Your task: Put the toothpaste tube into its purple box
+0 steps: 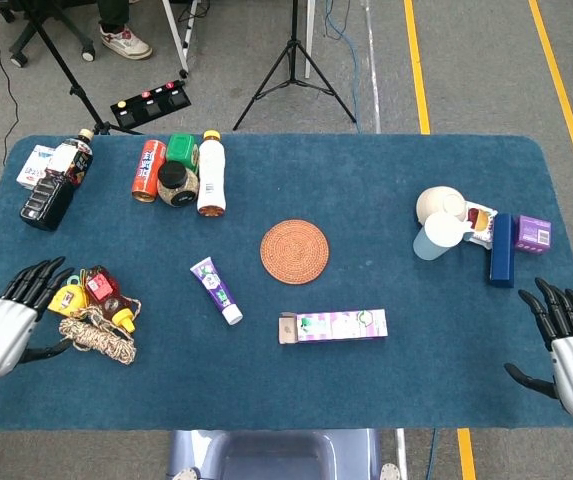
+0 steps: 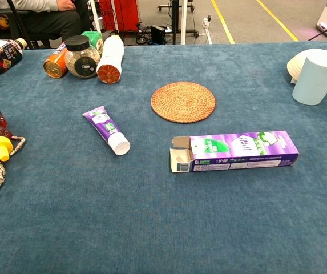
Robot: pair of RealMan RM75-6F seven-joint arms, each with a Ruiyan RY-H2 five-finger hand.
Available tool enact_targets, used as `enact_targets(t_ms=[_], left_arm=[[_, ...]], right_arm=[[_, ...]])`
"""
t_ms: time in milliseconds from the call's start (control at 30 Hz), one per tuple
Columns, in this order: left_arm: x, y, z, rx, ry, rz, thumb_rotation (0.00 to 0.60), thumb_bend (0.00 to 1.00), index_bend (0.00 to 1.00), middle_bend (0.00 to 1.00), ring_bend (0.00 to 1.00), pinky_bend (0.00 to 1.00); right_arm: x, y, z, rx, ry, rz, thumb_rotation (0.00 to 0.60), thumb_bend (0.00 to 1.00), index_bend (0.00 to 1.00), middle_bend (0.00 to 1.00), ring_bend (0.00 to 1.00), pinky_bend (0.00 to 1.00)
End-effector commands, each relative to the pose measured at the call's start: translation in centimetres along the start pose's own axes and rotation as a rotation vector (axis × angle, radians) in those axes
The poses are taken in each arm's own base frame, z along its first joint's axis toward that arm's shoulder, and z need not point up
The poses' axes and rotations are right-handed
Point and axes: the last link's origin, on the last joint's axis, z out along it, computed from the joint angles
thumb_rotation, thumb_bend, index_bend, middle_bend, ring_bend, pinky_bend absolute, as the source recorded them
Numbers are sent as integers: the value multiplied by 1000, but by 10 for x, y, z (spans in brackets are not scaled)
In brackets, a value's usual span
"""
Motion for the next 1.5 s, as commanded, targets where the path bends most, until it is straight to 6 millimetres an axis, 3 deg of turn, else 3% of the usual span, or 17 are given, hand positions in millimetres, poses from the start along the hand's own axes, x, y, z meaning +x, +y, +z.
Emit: enact_targets(t_ms=[33,200,233,533,1100,1333,1500], left_arm=[[6,4,47,-122,-30,162,600,58,0,0,0,89],[-3,13,103,-239,-93,312,600,57,0,0,0,89],[-11,20,123,-293,-118,404,600,57,0,0,0,89],[-48,51,180,-399,-211,556,600,75,0,0,0,89],[-73,98,208,-502,-276,668,600,141,0,0,0,142],[-81,115,212,-489,-295,622,600,150,2,0,0,166],[-90,124,215,-442,-344,529,600,216,14,0,0,194]], right_arm=[[-2,0,3,-11,4,-13,600,0,96,0,0,0],[-9,2,9,-41,-9,-41,600,0,96,0,0,0],[-12,3,11,-55,-15,-55,600,0,96,0,0,0],[-18,9,20,-107,-22,-85,600,0,97,0,0,0],[-21,18,27,-147,-44,-84,600,0,97,0,0,0],[-19,20,28,-153,-43,-77,600,0,97,0,0,0],[-19,21,28,-155,-47,-71,600,0,97,0,0,0]])
